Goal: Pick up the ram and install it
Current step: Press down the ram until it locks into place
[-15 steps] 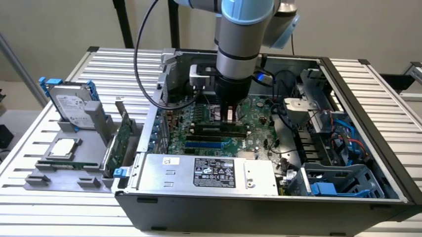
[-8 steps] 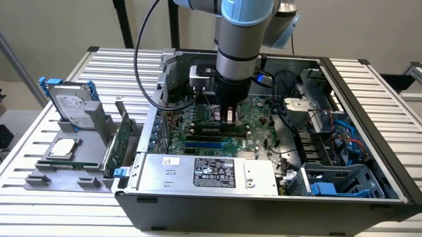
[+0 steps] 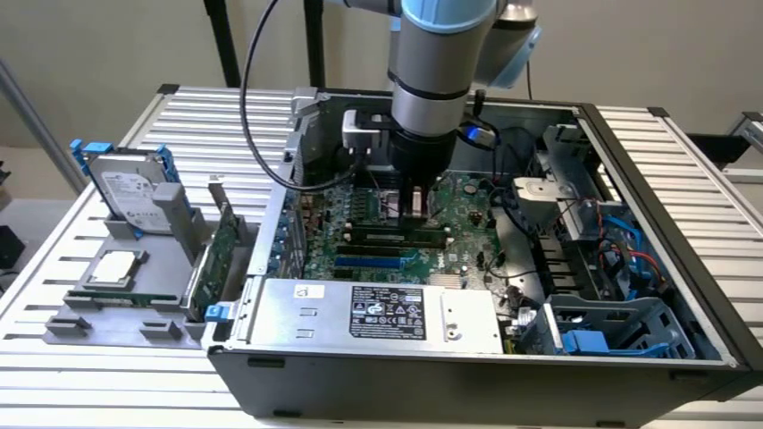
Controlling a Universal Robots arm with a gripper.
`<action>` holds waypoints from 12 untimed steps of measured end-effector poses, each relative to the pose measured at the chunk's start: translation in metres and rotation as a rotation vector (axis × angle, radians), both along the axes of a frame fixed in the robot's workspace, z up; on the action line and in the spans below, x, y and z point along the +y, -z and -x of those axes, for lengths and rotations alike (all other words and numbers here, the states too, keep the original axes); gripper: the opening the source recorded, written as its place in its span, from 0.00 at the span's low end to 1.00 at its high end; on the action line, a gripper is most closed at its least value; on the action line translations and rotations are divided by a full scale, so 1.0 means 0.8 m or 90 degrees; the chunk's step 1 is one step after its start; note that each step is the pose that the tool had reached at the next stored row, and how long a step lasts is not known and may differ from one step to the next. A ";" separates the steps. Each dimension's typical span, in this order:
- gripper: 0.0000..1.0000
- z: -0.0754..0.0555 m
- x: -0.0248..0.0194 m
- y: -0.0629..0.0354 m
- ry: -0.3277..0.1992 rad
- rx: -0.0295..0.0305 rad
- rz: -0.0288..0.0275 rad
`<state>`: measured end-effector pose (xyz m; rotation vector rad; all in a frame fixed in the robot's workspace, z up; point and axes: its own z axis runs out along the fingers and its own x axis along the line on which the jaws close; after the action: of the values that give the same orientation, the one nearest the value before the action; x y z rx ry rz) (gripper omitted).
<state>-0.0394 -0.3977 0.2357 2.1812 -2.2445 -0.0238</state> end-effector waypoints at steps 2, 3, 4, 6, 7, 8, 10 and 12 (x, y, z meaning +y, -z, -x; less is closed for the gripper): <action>1.00 0.000 0.0000 -0.009 0.000 0.0003 0.0000; 1.00 0.000 0.0000 -0.013 0.000 0.0004 -0.0001; 1.00 0.000 0.0000 -0.016 0.000 0.0004 -0.0001; 0.00 0.000 0.0000 -0.018 0.000 0.0004 -0.0001; 0.00 0.000 0.0000 -0.018 0.000 0.0004 -0.0001; 0.00 0.000 0.0000 -0.018 0.000 0.0004 -0.0002; 0.00 0.000 0.0000 -0.018 0.000 0.0004 -0.0001; 0.00 0.000 0.0000 -0.018 0.000 0.0004 -0.0001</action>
<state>-0.0394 -0.3977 0.2503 2.1810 -2.2441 -0.0247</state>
